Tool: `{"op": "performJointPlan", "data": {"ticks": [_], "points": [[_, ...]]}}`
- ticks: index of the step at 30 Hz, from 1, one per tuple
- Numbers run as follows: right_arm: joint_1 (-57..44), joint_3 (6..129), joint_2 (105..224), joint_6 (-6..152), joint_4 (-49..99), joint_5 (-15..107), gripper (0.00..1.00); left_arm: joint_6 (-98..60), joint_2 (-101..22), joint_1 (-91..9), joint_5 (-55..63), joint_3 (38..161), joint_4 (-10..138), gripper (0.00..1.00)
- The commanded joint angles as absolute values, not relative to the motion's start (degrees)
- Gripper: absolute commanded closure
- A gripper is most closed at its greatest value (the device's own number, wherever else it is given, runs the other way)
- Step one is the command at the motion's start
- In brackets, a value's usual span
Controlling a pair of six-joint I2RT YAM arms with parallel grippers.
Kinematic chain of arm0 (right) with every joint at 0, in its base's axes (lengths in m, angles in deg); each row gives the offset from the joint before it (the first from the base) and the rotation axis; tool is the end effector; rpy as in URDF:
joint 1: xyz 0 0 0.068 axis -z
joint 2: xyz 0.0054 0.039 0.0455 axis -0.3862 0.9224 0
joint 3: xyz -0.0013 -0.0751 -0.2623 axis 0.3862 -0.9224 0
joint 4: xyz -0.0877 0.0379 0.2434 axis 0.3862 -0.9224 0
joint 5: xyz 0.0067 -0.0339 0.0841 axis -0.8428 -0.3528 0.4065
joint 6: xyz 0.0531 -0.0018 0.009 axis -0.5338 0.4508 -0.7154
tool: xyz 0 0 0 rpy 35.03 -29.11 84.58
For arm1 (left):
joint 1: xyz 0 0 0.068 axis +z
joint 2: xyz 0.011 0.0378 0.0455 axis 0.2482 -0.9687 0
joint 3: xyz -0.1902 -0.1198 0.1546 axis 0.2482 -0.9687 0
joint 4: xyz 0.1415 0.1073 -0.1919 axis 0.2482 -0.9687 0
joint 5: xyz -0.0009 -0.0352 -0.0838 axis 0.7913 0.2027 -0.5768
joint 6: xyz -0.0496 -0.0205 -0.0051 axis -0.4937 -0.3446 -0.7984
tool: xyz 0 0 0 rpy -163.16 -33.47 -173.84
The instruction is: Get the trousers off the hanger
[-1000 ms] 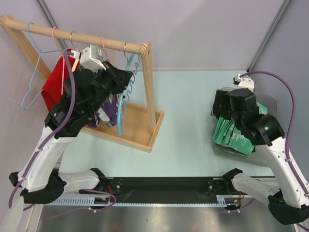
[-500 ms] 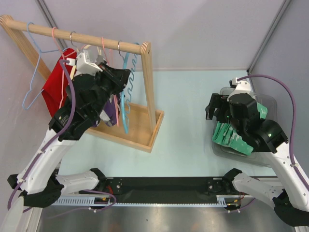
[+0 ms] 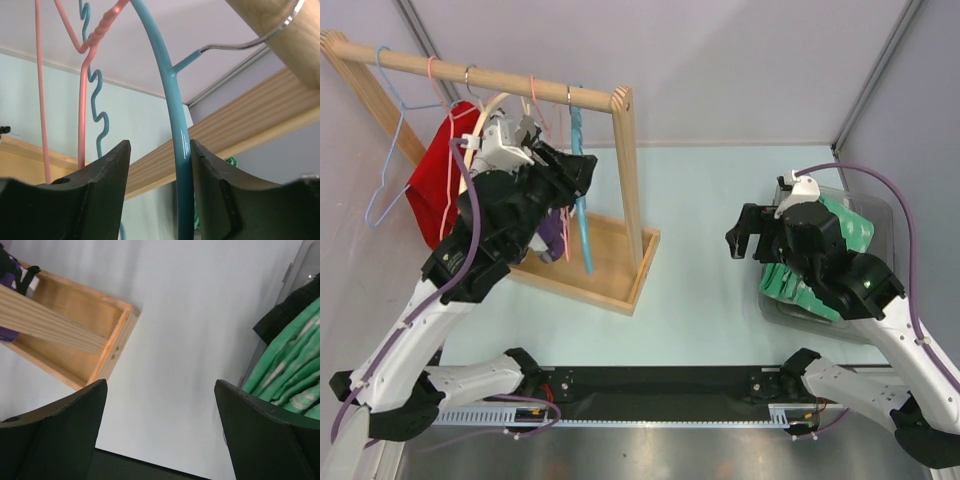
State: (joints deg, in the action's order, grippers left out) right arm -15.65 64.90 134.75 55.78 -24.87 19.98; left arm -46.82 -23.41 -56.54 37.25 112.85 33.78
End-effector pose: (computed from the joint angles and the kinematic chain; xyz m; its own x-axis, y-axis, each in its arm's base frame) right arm 0.1287 0.0876 0.4139 -0.4946 0.0990 -0.8635 -0.1861 0.9584 0.2165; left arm 0.1471 -0.1129 0.4985 -0.2085 -0.5938 -0.7771 0.2097 0.7489 -0.6286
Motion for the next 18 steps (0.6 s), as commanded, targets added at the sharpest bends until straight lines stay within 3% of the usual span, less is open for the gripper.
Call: {"op": "performJointPlan", "data": {"ticks": [1,2,5,13,18], "points": [[-16.66,63.85,133.26,54.04,-19.9,23.52,0.06,-43.31,-18.38,-56.12,33.39,112.35,36.35,0.39],[-16.74,63.23,133.26,53.95,-19.63,24.13,0.06,-42.96,-17.76,-56.12,32.85,112.43,36.26,0.29],[-17.18,61.92,132.73,53.51,-17.96,25.88,0.05,-41.55,-15.3,-56.12,29.87,112.96,35.65,0.23],[-17.54,58.14,130.28,51.41,-13.4,31.77,0.05,-38.74,-9.68,-56.12,13.8,112.35,35.28,0.2],[-17.63,51.9,127.29,48.77,-6.12,37.83,0.02,-38.56,-1.07,-56.12,-3.05,102.72,39.85,0.21]]}}
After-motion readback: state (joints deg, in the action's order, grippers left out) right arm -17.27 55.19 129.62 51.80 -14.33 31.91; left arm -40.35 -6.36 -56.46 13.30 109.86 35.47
